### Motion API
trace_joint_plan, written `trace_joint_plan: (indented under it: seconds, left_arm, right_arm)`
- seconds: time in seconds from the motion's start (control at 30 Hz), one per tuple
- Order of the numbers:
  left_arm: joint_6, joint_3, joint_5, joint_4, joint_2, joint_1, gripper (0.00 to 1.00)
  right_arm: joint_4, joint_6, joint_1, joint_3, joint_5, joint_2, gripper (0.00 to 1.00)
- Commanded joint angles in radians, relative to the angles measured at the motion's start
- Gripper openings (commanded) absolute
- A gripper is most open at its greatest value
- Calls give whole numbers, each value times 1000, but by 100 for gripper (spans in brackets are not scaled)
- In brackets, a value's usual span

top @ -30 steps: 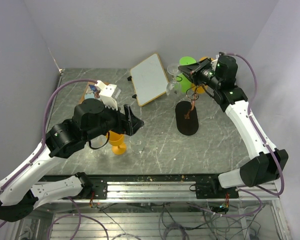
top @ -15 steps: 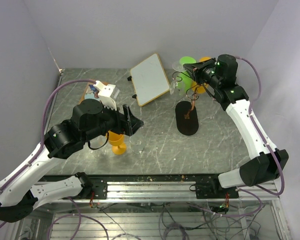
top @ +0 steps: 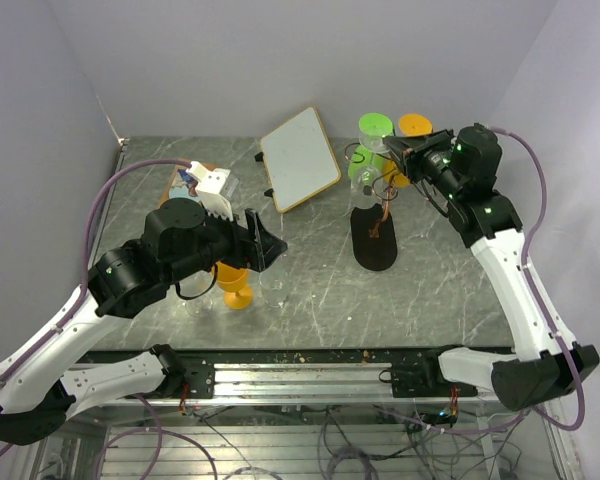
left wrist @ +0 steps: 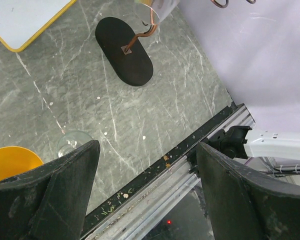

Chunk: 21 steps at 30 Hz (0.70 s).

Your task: Take the wine glass off the wine glass rack

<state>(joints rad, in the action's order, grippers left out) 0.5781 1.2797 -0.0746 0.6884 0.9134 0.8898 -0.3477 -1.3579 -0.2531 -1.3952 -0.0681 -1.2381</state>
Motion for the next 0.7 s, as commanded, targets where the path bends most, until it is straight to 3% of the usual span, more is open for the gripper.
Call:
trace_joint_plan:
  seconds: [0.0, 0.23, 0.43, 0.53, 0.67]
  left_arm:
    - [15, -5, 10, -33, -2, -1, 88]
    - [64, -37, 12, -79, -20, 0, 88]
    - [135, -87, -25, -141, -73, 0, 87]
    - [198, -155, -7, -265, -129, -1, 88]
    - [275, -291, 81, -547, -202, -1, 88]
  right_arm:
    - [44, -10, 5, 59, -68, 72, 0]
    - [295, -31, 3, 155, -373, 107, 0]
    - [458, -140, -14, 209, -518, 124, 0]
    - [521, -211, -36, 229, -513, 151, 0]
    - [629, -345, -69, 251, -518, 178, 0]
